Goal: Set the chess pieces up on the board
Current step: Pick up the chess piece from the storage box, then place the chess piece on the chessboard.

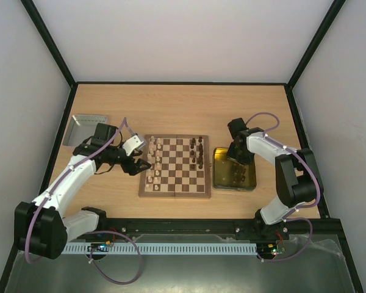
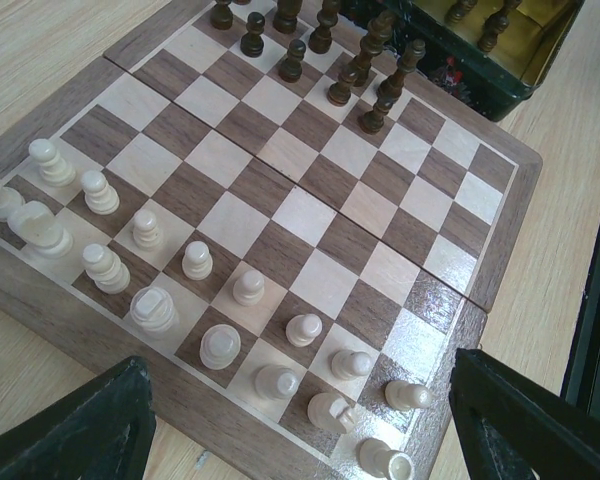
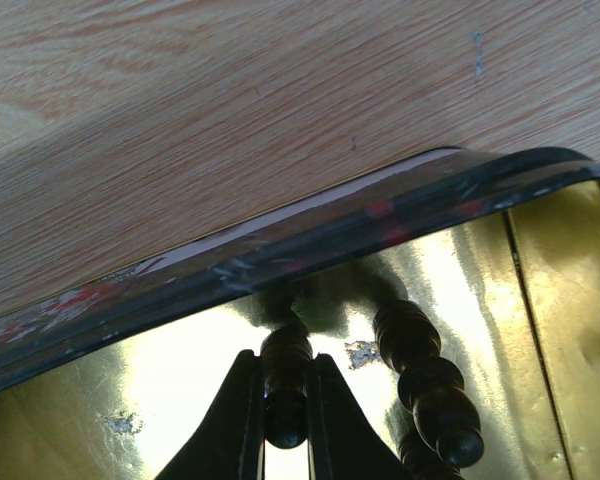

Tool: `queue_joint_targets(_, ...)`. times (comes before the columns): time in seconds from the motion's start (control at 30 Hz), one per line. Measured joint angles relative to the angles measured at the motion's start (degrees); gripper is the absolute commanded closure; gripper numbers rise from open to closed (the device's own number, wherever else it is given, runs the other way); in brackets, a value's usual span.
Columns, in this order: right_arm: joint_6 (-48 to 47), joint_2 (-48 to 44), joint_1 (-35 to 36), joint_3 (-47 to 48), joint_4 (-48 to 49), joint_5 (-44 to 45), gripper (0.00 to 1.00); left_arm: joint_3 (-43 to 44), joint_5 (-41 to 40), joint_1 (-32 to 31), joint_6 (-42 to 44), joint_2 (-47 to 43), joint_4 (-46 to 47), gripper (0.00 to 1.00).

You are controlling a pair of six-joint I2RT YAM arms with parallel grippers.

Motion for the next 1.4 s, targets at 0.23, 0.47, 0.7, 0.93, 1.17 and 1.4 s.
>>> queue_joint_targets(0.23,0.0,0.0,0.0,0.5,-0.5,0.0,0.98,0.0,0.0,0.0,0.0,-0.6,0.0,0.19)
queue_joint_targets(0.47,-0.1,-4.7,1.6,5.3,-3.8,1.5,0.98,0.0,0.0,0.0,0.0,-0.7,0.1,0.19)
queue_joint_targets(0.7,1.9,-8.5,10.4,8.1,-7.1,3.0,0.98,0.0,-0.3,0.0,-0.1,-0.8,0.2,0.19)
queue_joint_targets(0.93,6.6,-8.5,24.0,8.3,-9.2,2.8,0.98,0.0,-0.5,0.0,-0.2,-1.1,0.2,0.19)
queue_joint_targets(1.17,9.6,-7.5,31.9,9.9,-9.8,1.3,0.98,0.0,-0.5,0.0,-0.2,-1.9,0.2,0.19)
queue_joint_targets(1.4,10.5,-3.1,35.4,10.6,-9.1,-0.9,0.98,0.0,-0.5,0.0,-0.2,-2.4,0.2,0.16)
